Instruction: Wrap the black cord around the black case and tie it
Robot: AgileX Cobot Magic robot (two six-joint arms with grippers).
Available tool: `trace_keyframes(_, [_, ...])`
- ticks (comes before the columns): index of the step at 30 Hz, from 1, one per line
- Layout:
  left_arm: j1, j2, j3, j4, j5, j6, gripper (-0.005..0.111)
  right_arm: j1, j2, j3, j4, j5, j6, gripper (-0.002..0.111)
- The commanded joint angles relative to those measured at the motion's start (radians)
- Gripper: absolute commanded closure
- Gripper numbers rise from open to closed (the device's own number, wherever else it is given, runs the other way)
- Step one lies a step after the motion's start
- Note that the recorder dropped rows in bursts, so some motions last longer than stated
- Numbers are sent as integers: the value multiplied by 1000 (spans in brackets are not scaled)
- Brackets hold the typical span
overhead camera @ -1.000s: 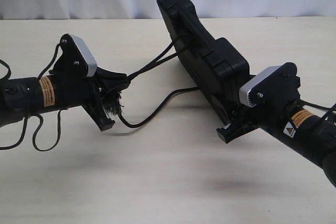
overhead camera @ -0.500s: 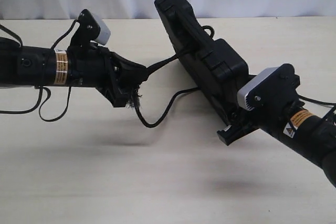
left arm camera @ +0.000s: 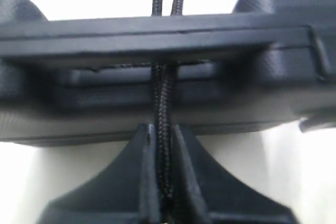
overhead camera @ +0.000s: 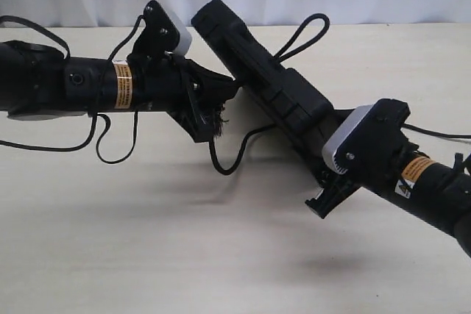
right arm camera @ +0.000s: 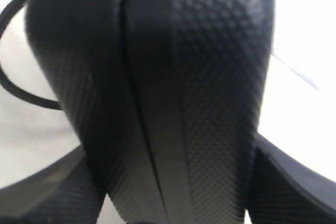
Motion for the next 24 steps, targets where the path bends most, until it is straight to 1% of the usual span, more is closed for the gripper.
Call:
trace_keyframes(1, [-5, 32, -6, -85, -55, 104, 107, 0, 11, 9, -54, 128, 86, 97])
trace_keyframes(3, [-5, 36, -6, -97, -59, 122, 107, 0, 11, 9, -54, 128, 103, 86])
trace_keyframes(5, [-5, 37, -6, -112, -59, 136, 107, 0, 11, 9, -54, 119, 116, 71])
trace_keyframes(6, [-5, 37, -6, -120, -59, 145, 107, 0, 11, 9, -54, 117, 131, 60])
trace_keyframes(9, [-5, 37, -6, -136, -59, 168, 107, 0, 3, 9, -54, 119, 159, 40])
trace_keyframes(12, [-5, 37, -6, -152, -59, 181, 107, 0, -38, 9, -54, 166, 162, 27])
trace_keyframes(15, [-5, 37, -6, -159, -59, 200, 107, 0, -96, 9, -58, 249, 176, 22])
trace_keyframes(17, [-5, 39, -6, -159, -57, 203, 107, 0, -140, 9, -58, 301, 216, 22])
trace_keyframes(21, [-5, 39, -6, -161, -53, 221, 107, 0, -263, 9, -76, 409, 369, 23])
trace_keyframes(24, [-5, 39, -6, -161, -53, 225, 107, 0, -377, 9, -148, 473, 488, 23])
